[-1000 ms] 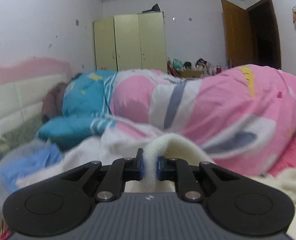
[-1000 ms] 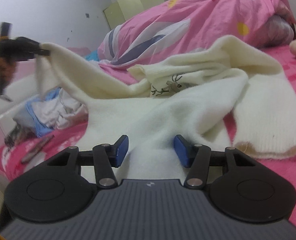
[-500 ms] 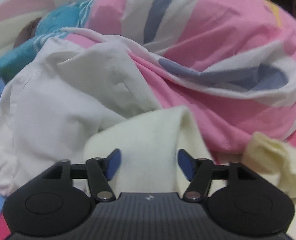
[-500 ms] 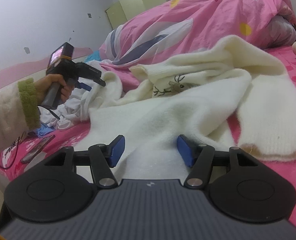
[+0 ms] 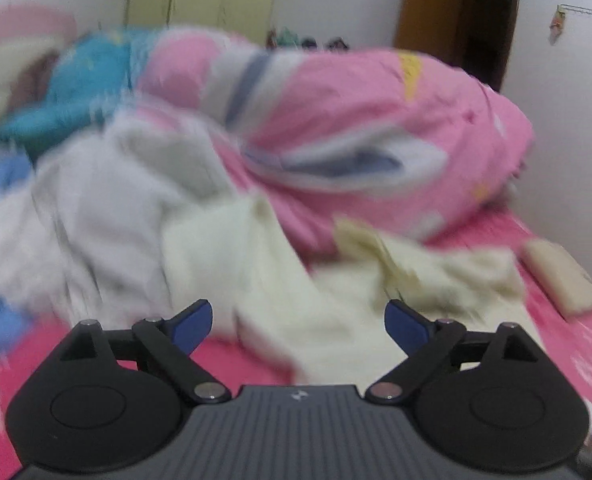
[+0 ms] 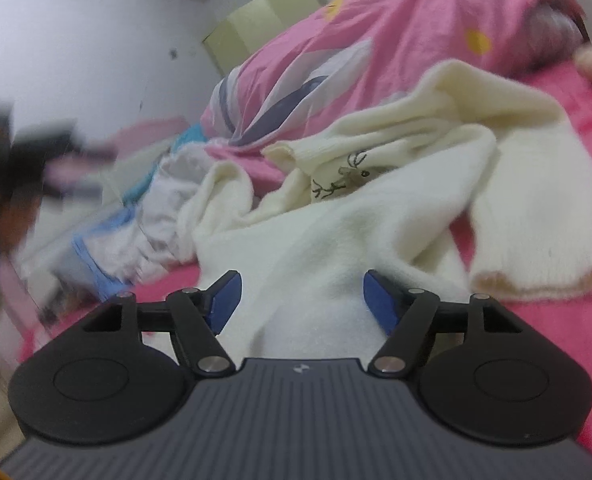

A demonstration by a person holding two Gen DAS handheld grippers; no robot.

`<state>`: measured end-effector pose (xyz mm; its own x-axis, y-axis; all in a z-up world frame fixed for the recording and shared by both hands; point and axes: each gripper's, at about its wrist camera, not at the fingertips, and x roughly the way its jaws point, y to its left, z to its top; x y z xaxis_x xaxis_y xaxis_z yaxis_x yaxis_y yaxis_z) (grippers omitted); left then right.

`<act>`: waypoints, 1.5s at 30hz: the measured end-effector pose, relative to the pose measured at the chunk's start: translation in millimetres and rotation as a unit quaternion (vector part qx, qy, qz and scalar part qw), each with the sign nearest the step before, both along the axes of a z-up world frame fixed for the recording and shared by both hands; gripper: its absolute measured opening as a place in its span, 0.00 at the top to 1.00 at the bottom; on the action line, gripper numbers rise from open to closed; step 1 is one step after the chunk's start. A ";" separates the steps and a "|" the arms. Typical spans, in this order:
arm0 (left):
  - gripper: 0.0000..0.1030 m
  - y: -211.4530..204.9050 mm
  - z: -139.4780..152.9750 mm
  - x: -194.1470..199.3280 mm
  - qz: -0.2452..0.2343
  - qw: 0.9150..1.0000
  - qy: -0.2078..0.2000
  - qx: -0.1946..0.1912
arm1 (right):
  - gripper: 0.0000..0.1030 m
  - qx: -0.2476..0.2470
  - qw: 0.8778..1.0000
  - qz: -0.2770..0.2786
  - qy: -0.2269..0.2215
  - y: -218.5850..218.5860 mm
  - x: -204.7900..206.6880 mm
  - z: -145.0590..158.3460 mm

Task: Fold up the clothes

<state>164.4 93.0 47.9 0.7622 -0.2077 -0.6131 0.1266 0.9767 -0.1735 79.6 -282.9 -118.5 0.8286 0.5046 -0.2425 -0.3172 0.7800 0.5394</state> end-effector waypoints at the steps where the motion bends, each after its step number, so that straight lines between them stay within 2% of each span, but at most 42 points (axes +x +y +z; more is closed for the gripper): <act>1: 0.10 -1.2 -13.3 -11.9 -0.004 1.000 0.014 -0.013 | 0.34 0.020 1.000 -0.004 0.008 -6.1 -3.0 -0.4; 4: 0.15 -9.6 -56.7 -36.5 -0.030 0.997 0.055 -0.051 | 0.33 0.065 0.997 -0.030 0.042 -22.4 -15.7 0.9; 6: 0.19 -18.1 -83.0 -49.0 -0.054 0.991 0.084 -0.086 | 0.31 0.082 0.994 -0.053 0.055 -33.0 -29.6 4.1; 8: 0.29 -26.9 -105.8 -56.5 -0.075 0.984 0.110 -0.118 | 0.30 0.084 0.991 -0.071 0.070 -42.2 -40.6 10.6; 12: 0.36 -40.5 -143.1 -70.9 -0.096 0.969 0.146 -0.172 | 0.30 0.044 0.990 -0.091 0.097 -44.5 -50.7 23.0; 15: 0.39 -48.3 -148.8 -79.9 -0.094 0.974 0.114 -0.170 | 0.30 0.058 0.986 -0.098 0.122 -46.8 -46.4 20.7; 17: 0.51 -51.9 -149.8 -81.1 -0.086 0.976 0.096 -0.173 | 0.30 0.063 0.981 -0.102 0.152 -46.1 -36.4 15.7; 19: 0.57 -55.1 -150.9 -82.1 -0.080 0.977 0.082 -0.180 | 0.30 0.051 0.978 -0.105 0.176 -41.4 -24.0 9.2; 20: 0.67 -57.0 -151.5 -82.1 -0.076 0.978 0.077 -0.180 | 0.30 0.046 0.976 -0.106 0.184 -38.3 -17.3 6.9; 21: 0.72 -58.7 -151.7 -82.2 -0.073 0.978 0.072 -0.179 | 0.31 0.040 0.976 -0.104 0.187 -34.8 -12.2 5.4; 22: 0.84 -59.8 -151.1 -82.8 -0.072 0.979 0.064 -0.179 | 0.34 0.030 0.977 -0.101 0.187 -31.1 -8.7 6.3; 23: 0.88 -60.7 -149.8 -83.3 -0.071 0.980 0.056 -0.178 | 0.48 0.021 0.977 -0.097 0.186 -27.4 -5.2 7.3; 24: 0.89 -61.1 -146.4 -83.7 -0.071 0.980 0.046 -0.179 | 0.67 0.011 0.978 -0.094 0.186 -23.6 -1.7 8.3; 25: 0.90 -60.8 -142.3 -84.8 -0.072 0.980 0.035 -0.181 | 0.77 0.002 0.978 -0.090 0.186 -20.0 1.8 9.3; 26: 0.90 -57.8 -136.2 -87.7 -0.073 0.980 0.023 -0.185 | 0.91 0.004 0.978 -0.088 0.189 -18.7 3.3 11.6; 27: 0.90 -52.4 -128.6 -90.0 -0.072 0.979 0.011 -0.191 | 0.93 0.005 0.979 -0.085 0.185 -18.0 1.9 16.9; 31: 0.90 -14.7 -96.9 -96.3 -0.071 0.969 -0.012 -0.236 | 0.95 0.012 0.984 -0.055 0.167 -11.0 -12.4 43.8; 34: 0.90 14.9 -85.7 -100.3 -0.065 0.967 0.000 -0.245 | 0.95 0.024 0.986 -0.019 0.166 -1.5 -25.1 60.4; 37: 0.90 35.2 -89.3 -103.0 -0.047 0.970 0.023 -0.236 | 0.95 0.042 0.981 0.021 0.186 12.4 -31.3 57.4; 40: 0.90 42.9 -110.2 -94.6 -0.031 0.974 0.058 -0.215 | 0.94 0.022 0.976 0.044 0.212 28.4 -27.2 38.1; 42: 0.89 41.8 -125.7 -86.8 -0.028 0.976 0.085 -0.199 | 0.85 0.005 0.971 0.048 0.235 33.8 -21.5 22.7; 45: 0.72 40.6 -137.1 -82.5 -0.022 0.977 0.107 -0.182 | 0.68 -0.007 0.967 0.048 0.250 22.4 -19.3 27.9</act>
<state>82.0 133.6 -89.2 0.6104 -0.4705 -0.6373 0.0890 0.8401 -0.5350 60.2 -260.5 -90.6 0.5554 0.5662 -0.6091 -0.0896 0.7688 0.6331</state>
